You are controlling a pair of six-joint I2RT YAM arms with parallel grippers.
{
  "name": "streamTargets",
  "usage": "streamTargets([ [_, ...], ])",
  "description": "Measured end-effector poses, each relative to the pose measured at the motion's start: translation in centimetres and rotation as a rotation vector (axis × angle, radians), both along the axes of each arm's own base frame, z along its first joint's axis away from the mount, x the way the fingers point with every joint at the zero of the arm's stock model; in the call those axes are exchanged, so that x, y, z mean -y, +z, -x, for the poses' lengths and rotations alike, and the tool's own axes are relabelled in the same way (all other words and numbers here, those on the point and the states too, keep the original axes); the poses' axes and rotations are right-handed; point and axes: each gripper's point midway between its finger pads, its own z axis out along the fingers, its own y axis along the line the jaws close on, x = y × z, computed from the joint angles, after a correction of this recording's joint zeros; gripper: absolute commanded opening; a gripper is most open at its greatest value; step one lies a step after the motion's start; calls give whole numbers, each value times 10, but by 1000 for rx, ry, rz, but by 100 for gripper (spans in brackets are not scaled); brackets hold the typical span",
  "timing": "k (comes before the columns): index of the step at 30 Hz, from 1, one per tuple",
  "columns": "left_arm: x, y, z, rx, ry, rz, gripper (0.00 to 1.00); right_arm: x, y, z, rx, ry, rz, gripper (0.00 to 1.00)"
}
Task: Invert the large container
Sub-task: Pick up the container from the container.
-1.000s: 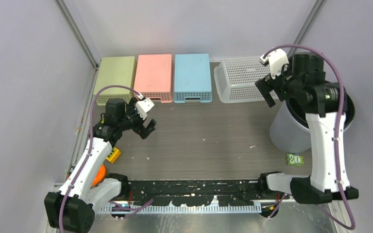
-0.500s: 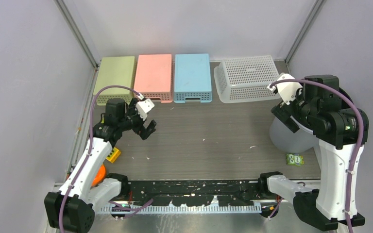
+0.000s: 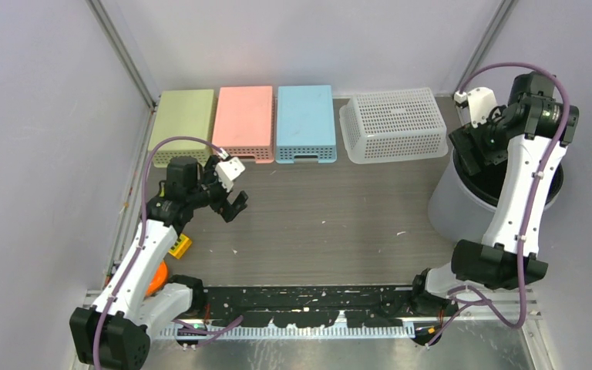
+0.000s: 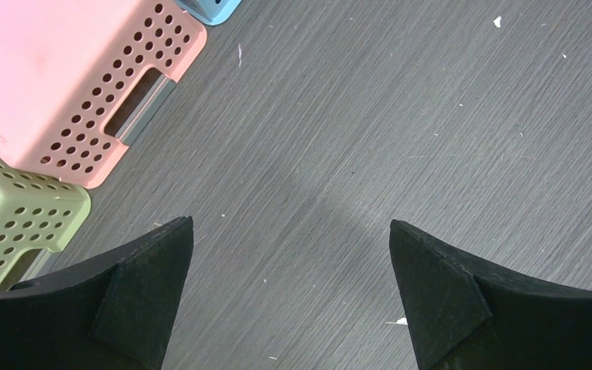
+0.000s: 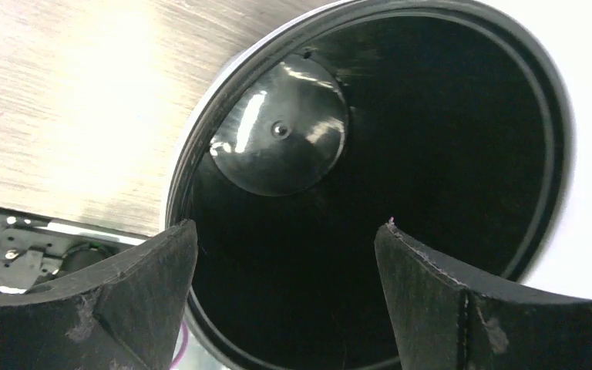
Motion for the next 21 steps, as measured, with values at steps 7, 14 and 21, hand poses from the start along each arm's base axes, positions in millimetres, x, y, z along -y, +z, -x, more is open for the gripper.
streamTargets([
  [7,0,0,0,1,-3,0,100,-8,-15,0,-17,42,-96,82],
  [14,1,-1,0,-4,-3,0,100,-14,32,30,197,-28,-69,89],
  [21,1,-1,0,-5,-3,0,100,-21,42,49,218,12,-32,87],
])
